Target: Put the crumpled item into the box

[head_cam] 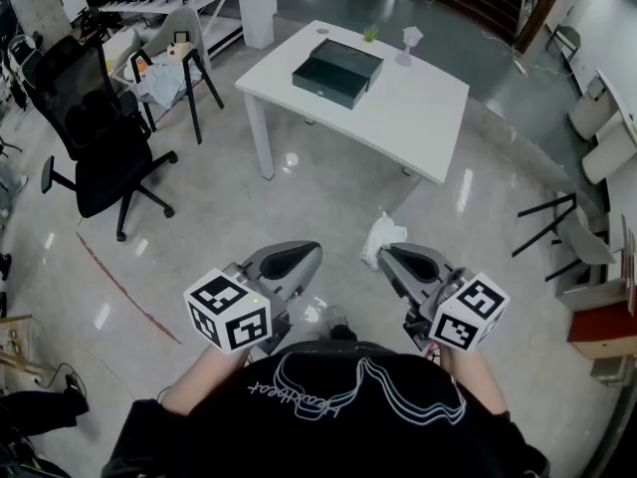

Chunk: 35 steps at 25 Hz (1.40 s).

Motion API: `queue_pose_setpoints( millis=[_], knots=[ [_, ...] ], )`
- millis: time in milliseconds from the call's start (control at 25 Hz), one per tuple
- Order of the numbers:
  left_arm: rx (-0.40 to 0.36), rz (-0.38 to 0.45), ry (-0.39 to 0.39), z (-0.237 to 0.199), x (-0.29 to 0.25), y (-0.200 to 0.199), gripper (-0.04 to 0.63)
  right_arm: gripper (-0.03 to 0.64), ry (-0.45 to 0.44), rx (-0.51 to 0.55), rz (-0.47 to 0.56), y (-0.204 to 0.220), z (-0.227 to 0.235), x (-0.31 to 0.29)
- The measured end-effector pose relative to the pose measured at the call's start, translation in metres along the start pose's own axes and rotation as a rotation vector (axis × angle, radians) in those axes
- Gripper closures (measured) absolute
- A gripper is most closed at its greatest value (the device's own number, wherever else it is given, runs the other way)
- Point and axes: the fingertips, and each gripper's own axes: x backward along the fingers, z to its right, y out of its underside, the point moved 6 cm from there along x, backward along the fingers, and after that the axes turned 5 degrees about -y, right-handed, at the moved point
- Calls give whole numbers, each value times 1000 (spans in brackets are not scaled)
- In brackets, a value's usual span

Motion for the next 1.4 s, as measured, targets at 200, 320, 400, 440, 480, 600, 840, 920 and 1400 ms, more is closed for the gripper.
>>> queue_pose_setpoints(
  millis=[200,320,400,440,480,600,840,920,1400],
  knots=[
    [-13,24,-7,1,15,-7,591,611,8,27,11,-6,-11,1],
    [-25,34,-5,2,19,-9,591,611,13,49,20,-10,-14,1],
    [-40,44,-7,4,20,-13,591,611,11,60,27,-13,-14,1],
    [-47,49,-9,5,20,-16,591,611,9,61,29,-15,-13,0],
    [-51,53,-13,5,20,-18,591,611,8,61,28,-16,-12,-1],
    [-55,60,-32,-2,20,-22,591,611,0,72,22,-19,-7,-10],
    [-57,55,-73,-23,12,-31,591,611,-29,77,26,-26,13,-34],
    [-55,50,-84,-33,7,-34,591,611,-41,71,26,-26,23,-43],
    [3,20,-100,-101,-54,-54,591,609,-55,40,-30,-39,100,-97]
  ],
)
